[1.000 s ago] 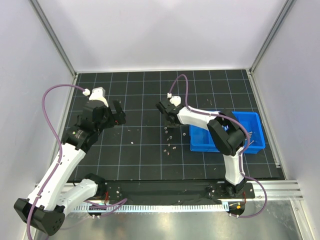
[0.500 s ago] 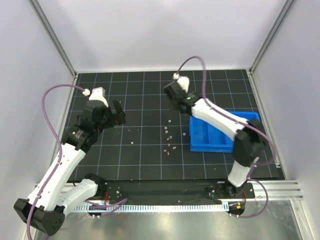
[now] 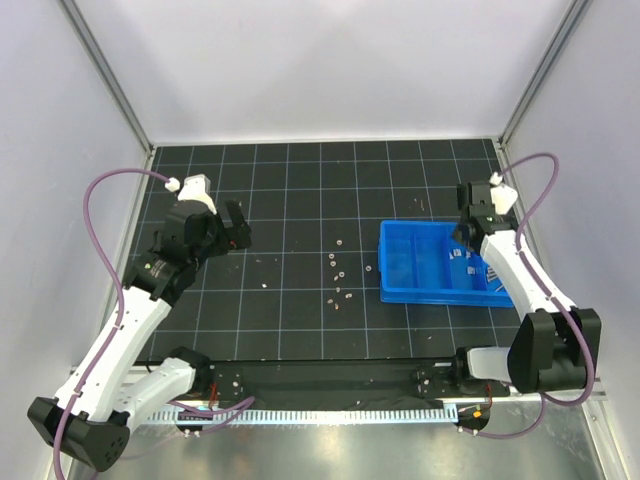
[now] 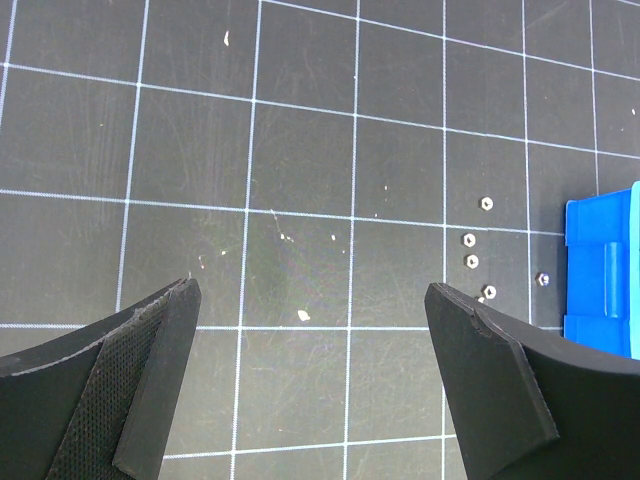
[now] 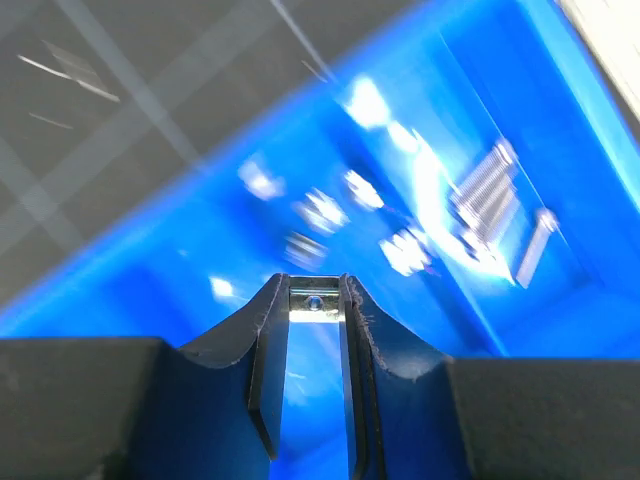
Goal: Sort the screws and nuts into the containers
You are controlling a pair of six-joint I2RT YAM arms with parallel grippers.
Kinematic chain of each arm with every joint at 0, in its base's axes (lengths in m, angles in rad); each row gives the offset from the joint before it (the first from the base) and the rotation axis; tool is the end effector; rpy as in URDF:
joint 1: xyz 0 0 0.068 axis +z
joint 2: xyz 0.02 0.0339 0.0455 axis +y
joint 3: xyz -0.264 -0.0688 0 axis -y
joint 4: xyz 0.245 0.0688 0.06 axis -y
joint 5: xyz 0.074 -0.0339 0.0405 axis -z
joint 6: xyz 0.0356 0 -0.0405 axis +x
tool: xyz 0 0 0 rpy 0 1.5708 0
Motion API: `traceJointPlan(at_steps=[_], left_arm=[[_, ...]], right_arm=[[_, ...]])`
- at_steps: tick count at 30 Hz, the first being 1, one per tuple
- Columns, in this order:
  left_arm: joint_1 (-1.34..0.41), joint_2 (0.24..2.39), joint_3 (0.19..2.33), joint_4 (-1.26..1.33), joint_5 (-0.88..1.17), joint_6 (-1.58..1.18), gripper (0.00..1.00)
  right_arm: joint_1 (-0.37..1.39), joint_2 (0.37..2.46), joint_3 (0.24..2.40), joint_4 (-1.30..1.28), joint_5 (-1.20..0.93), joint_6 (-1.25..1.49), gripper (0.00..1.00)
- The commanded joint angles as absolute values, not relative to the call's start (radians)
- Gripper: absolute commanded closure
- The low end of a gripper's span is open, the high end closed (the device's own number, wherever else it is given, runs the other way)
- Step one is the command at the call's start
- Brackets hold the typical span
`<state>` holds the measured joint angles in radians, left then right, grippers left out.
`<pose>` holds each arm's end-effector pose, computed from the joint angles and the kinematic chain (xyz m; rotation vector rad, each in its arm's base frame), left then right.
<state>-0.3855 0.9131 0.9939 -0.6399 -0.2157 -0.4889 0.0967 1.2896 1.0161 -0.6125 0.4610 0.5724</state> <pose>0.1791 -0.0645 0.3443 -0.2371 2.1158 -0.2900 0.2661 0.0099 0.2767 0.7423 2.2303 -0.2451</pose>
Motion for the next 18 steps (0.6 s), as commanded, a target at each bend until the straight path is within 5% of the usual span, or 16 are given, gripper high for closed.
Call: traceJointPlan(at_steps=[1,6,13,18], left_arm=[[-0.383,0.896,0.997,-0.603,-0.206,-0.482,0.0],[-0.382,0.897,0.997,-0.606,-0.206,-0.482,0.0],[-0.383,0.896,0.996,-0.606,-0.218,-0.48,0.0],[-0.382,0.902,0.996,-0.607,-0.213,-0.48,0.0]], right_arm=[[0.046,1.252,0.93,-0.582,0.426,0.577,0.89],[0.041,1.308,0.89,-0.551,0.439,0.583,0.87],[0.051,1.281,0.974,-0.598,0.348,0.552,0.35],[0.287,1.259,1.158,-0.656,0.403,0.515,0.24]])
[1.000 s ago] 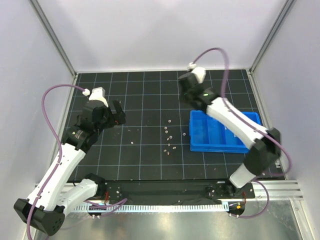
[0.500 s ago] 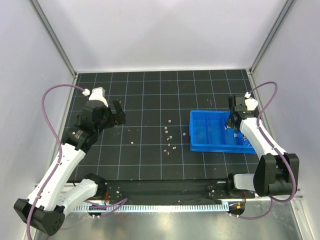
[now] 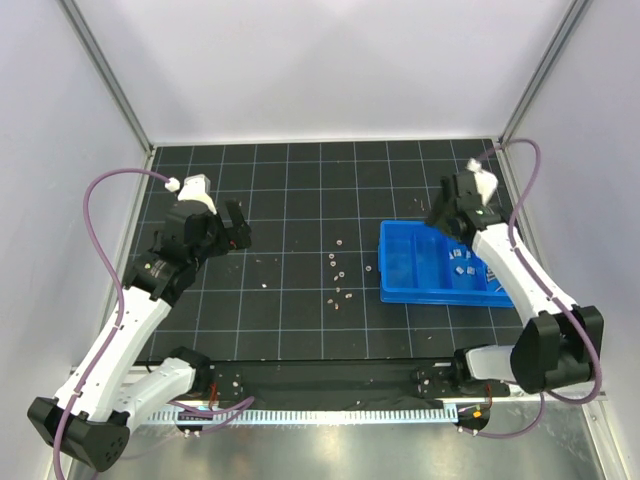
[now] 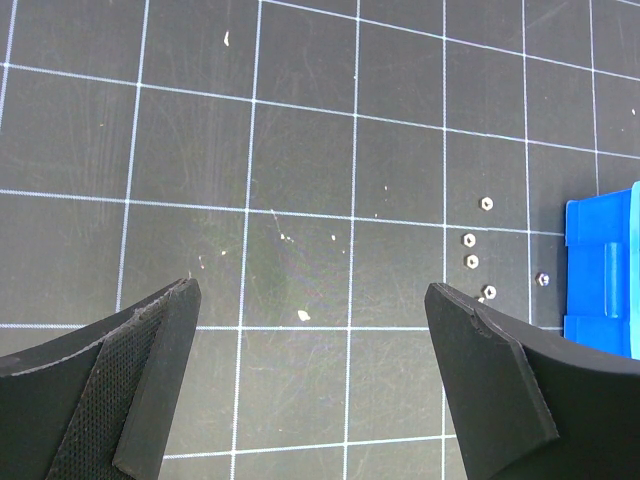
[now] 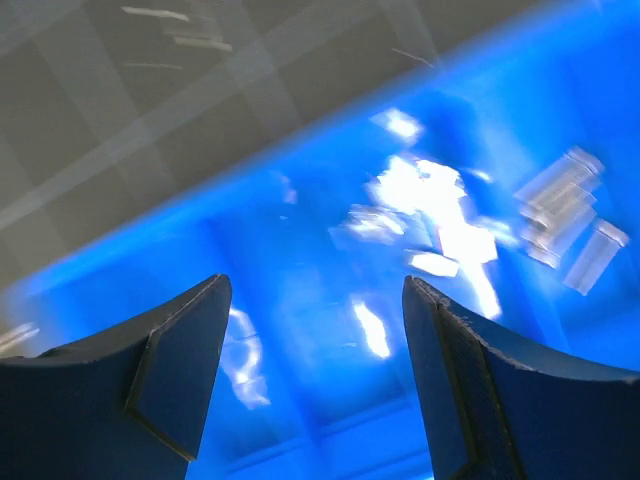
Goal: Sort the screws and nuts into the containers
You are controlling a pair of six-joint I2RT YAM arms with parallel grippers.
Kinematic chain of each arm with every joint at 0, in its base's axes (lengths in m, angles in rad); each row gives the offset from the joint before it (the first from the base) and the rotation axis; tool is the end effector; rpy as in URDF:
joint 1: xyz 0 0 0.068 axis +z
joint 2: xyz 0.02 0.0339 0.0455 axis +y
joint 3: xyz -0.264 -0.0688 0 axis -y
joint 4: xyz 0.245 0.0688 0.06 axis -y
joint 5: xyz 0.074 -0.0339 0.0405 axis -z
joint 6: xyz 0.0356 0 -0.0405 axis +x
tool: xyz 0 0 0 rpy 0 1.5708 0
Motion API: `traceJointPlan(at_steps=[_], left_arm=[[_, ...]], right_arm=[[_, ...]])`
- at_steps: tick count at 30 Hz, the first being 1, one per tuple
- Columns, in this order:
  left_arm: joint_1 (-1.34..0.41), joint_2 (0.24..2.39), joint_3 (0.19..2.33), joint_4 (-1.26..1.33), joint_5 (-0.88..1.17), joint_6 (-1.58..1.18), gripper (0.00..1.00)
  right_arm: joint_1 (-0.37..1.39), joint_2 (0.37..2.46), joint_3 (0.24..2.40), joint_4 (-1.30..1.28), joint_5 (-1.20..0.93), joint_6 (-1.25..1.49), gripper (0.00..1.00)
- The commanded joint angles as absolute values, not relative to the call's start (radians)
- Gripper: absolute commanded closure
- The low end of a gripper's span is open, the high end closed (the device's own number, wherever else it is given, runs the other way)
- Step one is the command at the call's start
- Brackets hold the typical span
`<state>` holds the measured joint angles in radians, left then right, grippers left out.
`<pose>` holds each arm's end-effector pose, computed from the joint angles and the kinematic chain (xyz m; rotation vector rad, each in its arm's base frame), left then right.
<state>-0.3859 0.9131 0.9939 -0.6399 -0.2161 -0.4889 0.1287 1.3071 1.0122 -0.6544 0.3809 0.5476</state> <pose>0.1791 -0.0645 0.3443 -0.2369 2.1158 -0.2898 0.2649 0.0209 0.2675 0.6524 2.3454 -0.1830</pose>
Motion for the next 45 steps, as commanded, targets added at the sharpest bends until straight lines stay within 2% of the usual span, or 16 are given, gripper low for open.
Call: traceJointPlan(at_steps=[1,6,9,14,20,26,36,45], left_arm=[[-0.383,0.902,0.996,-0.606,-0.213,-0.48,0.0],[-0.382,0.9,0.997,-0.607,-0.218,-0.479,0.0],[-0.382,0.896,0.999,-0.609,-0.218,-0.477,0.0],[-0.382,0.887,0.996,-0.607,-0.216,-0.479,0.0],[-0.383,0.887,0.997,-0.606,-0.215,-0.48,0.0],[-0.382,0.891,0.997,-0.607,-0.204,-0.48,0.0],[-0.383,0.897,0.996,-0.604,-0.204,-0.482,0.0],[-0.383,0.897,0.994,-0.606,-0.212,-0.482,0.0]], right_arm=[[0.338,1.291,1.22,-0.661,0.432,0.512,0.24],[0.663,1.472,1.354,-0.602,0.439,0.492,0.24],[0.733,1.638,1.439,-0.595,0.436,0.483,0.27],[0.75,1.799,1.485,-0.614,0.44,0.551,0.37],[0.75,1.778,1.322,-0.561,0.414,0.659,0.39],[0.75,1.787,1.295,-0.62,0.489,0.675,0.4],[0.724,1.744,1.157,-0.578,0.477,0.736,0.44],[0.698,1.753,1.115,-0.532,0.463,0.742,0.48]])
